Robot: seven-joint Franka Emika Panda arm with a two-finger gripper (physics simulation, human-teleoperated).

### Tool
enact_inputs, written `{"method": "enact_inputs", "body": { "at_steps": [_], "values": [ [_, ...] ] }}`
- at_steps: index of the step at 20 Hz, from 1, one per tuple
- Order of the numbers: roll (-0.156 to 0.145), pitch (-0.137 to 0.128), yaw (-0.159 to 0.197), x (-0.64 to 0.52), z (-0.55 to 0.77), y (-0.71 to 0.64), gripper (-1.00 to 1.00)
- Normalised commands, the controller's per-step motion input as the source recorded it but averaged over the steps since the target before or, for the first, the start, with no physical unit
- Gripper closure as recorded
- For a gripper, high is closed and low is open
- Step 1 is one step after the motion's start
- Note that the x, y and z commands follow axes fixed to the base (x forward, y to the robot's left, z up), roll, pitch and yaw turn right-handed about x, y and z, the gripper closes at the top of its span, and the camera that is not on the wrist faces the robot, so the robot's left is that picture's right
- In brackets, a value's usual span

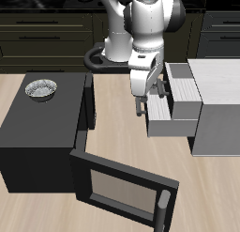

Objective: Close the top drawer of the white cabinet and place the bowl in the middle drawer

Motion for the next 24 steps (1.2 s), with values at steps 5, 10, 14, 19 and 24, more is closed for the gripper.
{"method": "enact_inputs", "body": {
  "at_steps": [5,10,14,19,24],
  "values": [
    [0.038,-0.016,-0.010,0.05,-0.02,0.24,-1.00],
    [0.039,-0.005,-0.003,0.00,-0.06,0.24,-1.00],
    [0.049,0.006,0.013,-0.01,-0.08,0.23,-1.00],
    [0.023,-0.020,0.005,0.02,0.00,0.20,-1.00],
    [0.040,-0.044,-0.012,0.00,0.10,0.22,-1.00]
  ]
}}
